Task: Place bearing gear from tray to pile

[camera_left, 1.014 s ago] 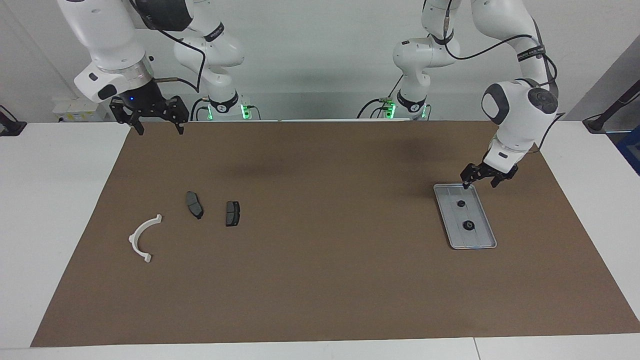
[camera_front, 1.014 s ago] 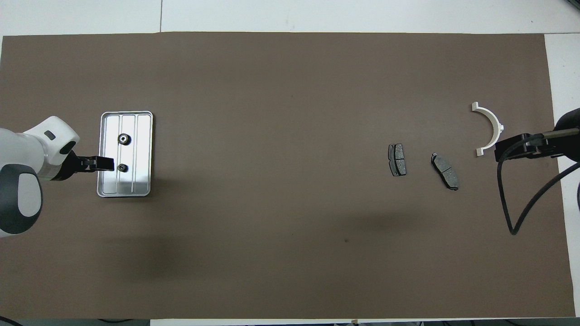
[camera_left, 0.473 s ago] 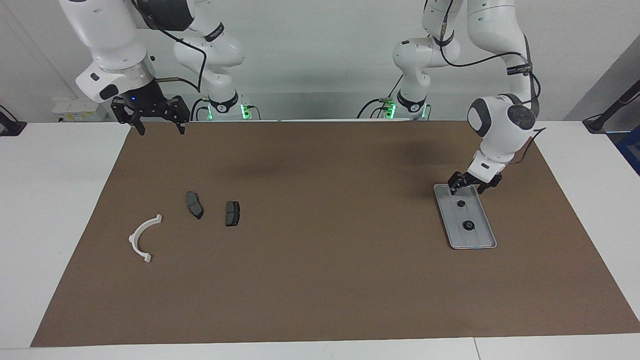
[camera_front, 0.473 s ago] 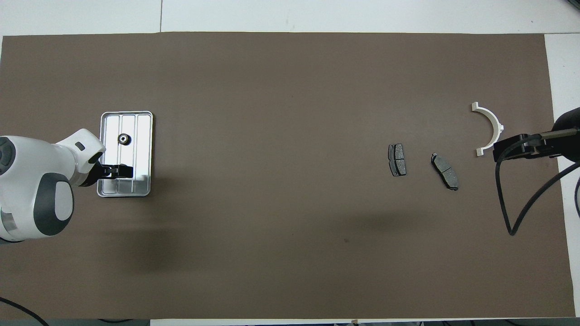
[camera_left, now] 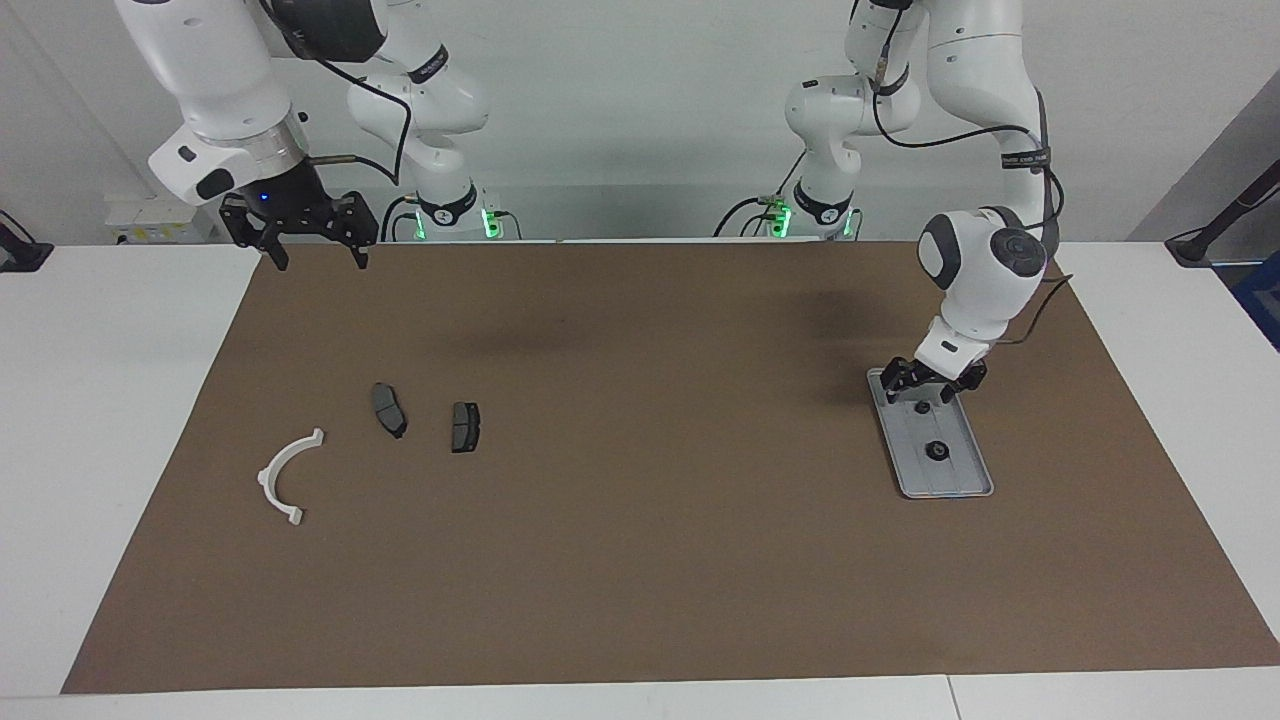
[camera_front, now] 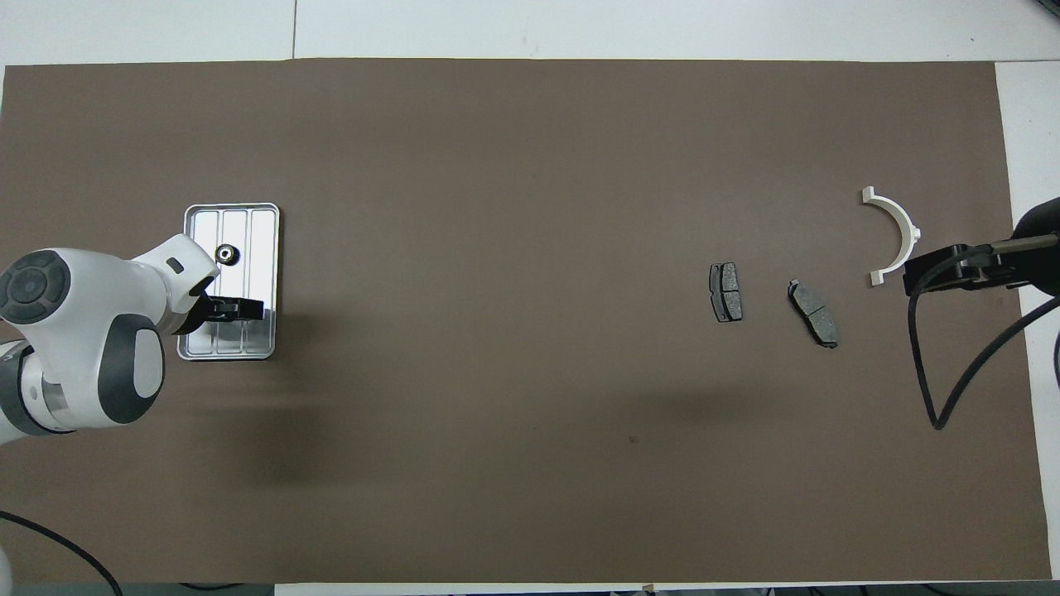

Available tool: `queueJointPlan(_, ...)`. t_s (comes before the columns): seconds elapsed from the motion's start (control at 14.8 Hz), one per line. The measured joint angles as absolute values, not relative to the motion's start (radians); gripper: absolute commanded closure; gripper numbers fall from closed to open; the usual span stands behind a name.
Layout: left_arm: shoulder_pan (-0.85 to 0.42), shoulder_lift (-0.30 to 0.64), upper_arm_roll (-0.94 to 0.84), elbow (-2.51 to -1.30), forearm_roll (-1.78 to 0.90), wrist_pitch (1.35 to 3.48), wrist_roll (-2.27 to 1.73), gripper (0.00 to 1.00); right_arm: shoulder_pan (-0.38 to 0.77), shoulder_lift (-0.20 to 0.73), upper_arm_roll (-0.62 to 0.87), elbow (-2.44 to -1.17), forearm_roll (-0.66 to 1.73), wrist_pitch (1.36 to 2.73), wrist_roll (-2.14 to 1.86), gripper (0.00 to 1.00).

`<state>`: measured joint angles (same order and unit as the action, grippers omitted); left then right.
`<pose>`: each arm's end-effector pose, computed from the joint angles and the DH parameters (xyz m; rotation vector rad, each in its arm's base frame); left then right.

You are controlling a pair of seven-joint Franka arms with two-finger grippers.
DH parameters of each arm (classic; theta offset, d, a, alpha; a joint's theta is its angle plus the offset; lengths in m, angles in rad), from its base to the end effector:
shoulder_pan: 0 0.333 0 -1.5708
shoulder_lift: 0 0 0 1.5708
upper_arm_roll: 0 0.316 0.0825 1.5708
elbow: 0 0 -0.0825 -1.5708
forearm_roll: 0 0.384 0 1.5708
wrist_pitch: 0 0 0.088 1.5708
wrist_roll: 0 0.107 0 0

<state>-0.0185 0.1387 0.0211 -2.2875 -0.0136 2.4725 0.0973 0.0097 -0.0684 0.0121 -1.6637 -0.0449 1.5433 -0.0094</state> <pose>0.5324 0.0014 0.2960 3.1345 -0.1325 0.0731 0.5289 0.0068 0.6156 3.0941 0.0481 -0.0800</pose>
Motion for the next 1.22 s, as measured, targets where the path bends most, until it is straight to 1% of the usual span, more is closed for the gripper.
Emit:
queueJointPlan(0.07,-0.018,0.144,0.022,-2.288,-0.014,2.478,0.097,0.06,0.01,-0.068,0.012,-1.664,-0.045,1.543,-0.009,0.0)
queueJointPlan(0.14,-0.018,0.147,0.023,-2.288,-0.014,2.48,0.097,0.15,0.01,-0.068,0.012,-1.664,-0.045,1.543,-0.009,0.0)
queueJointPlan(0.2,-0.018,0.148,0.024,-2.288,-0.014,2.481,0.097,0.27,0.01,-0.068,0.012,-1.664,-0.045,1.543,-0.009,0.0)
queueJointPlan(0.34,-0.018,0.148,0.025,-2.287,-0.014,2.481,0.097,0.7,0.01,-0.068,0.012,-1.664,-0.045,1.543,-0.009,0.0)
queueJointPlan(0.41,-0.018,0.148,0.025,-2.286,-0.014,2.482,0.097,0.99,0.01,-0.068,0.012,-1.664,-0.045,1.543,-0.009,0.0)
queueJointPlan(0.88,-0.021,0.142,0.022,-2.259,-0.019,2.447,0.094,1.0,0.01,-0.068,0.012,-1.664,-0.045,1.543,-0.009,0.0)
queueJointPlan(1.01,-0.021,0.139,0.02,-2.183,-0.023,2.319,0.083,1.0,0.011,-0.068,0.013,-1.664,-0.045,1.543,-0.009,0.0)
queueJointPlan(1.15,-0.042,0.127,0.013,-2.051,-0.043,2.129,0.012,1.0,0.011,-0.068,0.013,-1.664,-0.045,1.543,-0.009,0.0)
queueJointPlan(1.22,-0.074,0.118,0.01,-1.991,-0.053,2.061,-0.061,1.0,0.011,-0.068,0.013,-1.664,-0.045,1.543,-0.009,0.0)
